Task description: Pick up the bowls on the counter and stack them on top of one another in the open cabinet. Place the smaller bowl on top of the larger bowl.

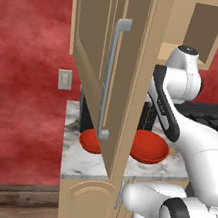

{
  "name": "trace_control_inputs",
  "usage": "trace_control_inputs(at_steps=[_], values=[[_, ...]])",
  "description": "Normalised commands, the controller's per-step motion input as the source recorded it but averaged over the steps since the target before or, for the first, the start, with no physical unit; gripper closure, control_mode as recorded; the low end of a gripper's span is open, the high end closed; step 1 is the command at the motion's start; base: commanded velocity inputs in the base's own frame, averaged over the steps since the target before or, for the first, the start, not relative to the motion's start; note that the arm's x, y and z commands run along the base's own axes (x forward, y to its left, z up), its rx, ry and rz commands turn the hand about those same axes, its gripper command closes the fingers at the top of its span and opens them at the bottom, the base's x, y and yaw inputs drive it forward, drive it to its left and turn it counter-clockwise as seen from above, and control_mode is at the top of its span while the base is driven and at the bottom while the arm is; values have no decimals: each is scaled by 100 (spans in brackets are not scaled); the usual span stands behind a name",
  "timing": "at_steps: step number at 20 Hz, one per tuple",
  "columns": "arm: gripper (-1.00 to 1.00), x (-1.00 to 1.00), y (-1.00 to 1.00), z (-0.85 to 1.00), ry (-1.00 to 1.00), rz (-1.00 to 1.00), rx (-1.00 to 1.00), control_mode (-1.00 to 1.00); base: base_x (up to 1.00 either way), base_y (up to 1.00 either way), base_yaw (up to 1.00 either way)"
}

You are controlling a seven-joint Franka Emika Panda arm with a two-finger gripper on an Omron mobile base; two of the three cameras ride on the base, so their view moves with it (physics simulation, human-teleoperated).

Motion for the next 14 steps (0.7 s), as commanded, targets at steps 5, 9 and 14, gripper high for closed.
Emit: trace_control_inputs(at_steps=[5,9,14], values=[[-100,-14,1,-7,0,0,0,-100,0,0,0],[-100,-31,0,-4,0,5,0,-100,0,0,0],[-100,-38,0,0,0,7,0,-100,0,0,0]])
